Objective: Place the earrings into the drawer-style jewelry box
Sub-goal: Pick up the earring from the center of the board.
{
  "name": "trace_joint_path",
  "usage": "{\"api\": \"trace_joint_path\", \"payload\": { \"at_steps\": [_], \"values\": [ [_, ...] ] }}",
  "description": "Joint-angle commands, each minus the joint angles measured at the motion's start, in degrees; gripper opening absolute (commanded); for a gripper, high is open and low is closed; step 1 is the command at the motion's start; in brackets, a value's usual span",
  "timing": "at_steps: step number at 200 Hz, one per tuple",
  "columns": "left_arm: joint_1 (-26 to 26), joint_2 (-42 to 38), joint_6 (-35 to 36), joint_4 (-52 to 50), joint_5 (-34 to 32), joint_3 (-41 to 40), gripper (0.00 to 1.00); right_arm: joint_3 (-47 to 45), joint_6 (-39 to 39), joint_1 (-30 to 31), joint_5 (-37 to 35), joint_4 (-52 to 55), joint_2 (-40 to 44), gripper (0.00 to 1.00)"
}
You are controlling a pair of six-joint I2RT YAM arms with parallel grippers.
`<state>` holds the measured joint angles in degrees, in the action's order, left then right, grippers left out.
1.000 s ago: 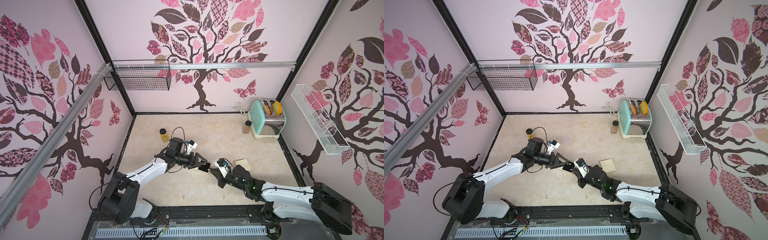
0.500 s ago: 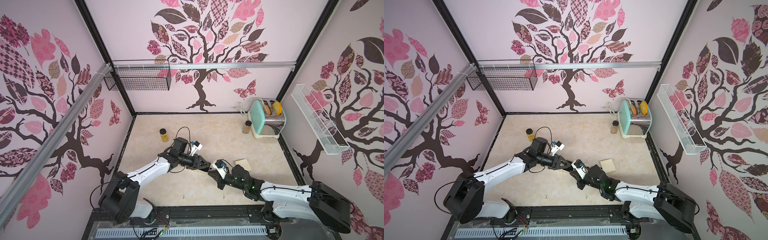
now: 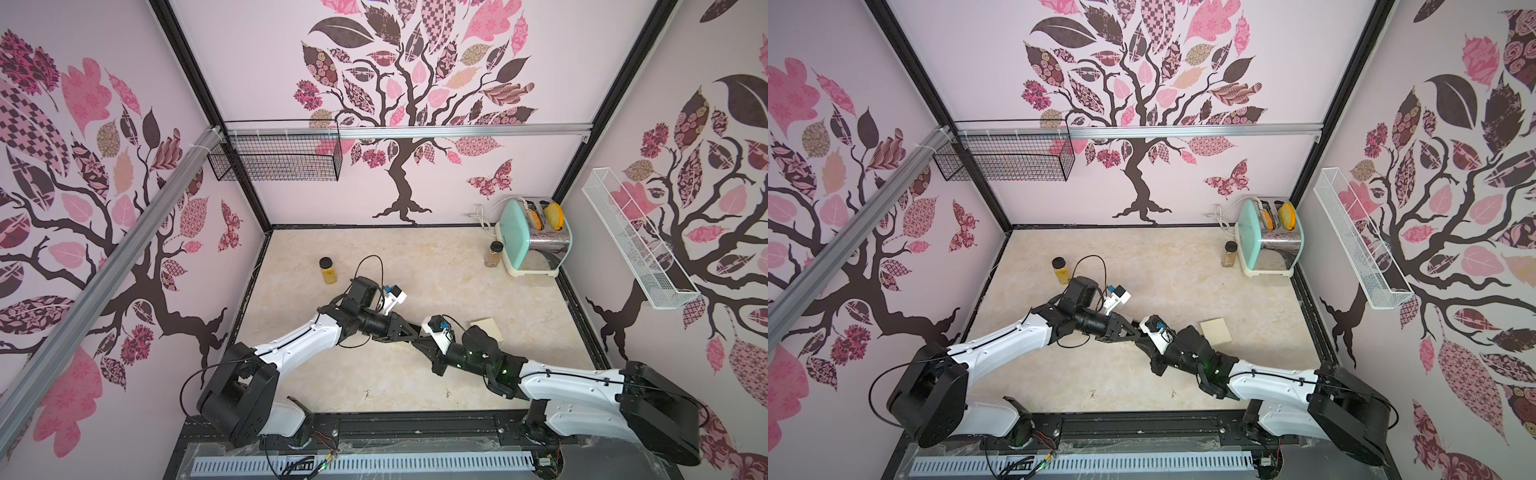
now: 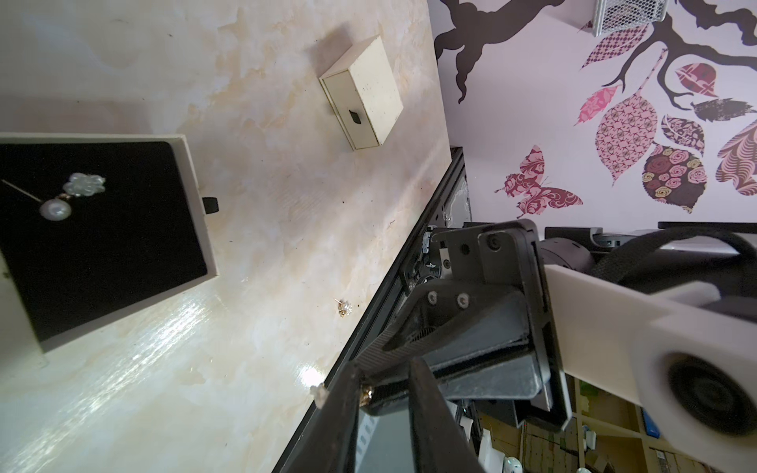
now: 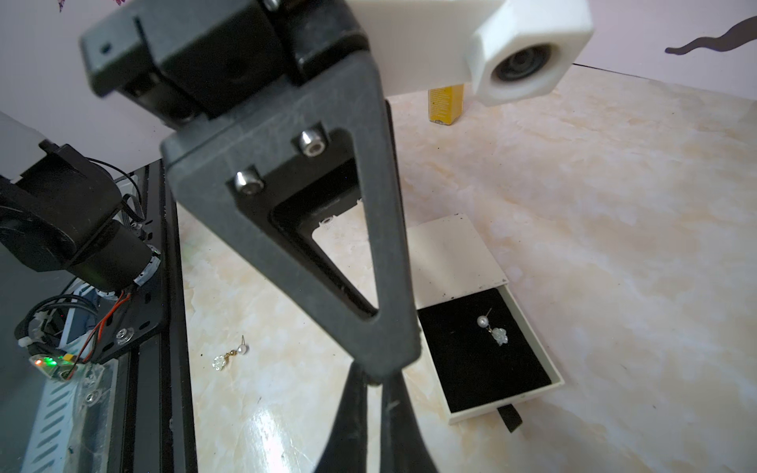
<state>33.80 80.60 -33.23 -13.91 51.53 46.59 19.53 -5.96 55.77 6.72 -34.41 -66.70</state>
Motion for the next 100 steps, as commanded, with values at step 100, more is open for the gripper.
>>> {"api": "trace_joint_path", "payload": {
  "at_steps": [100],
  "values": [
    [0.32, -0.2, 1.77, -1.39, -0.72, 0.72, 0.0, 3.79, -0.81, 0.22, 0.16, 2.4, -1.48, 0.0]
  ]
}}
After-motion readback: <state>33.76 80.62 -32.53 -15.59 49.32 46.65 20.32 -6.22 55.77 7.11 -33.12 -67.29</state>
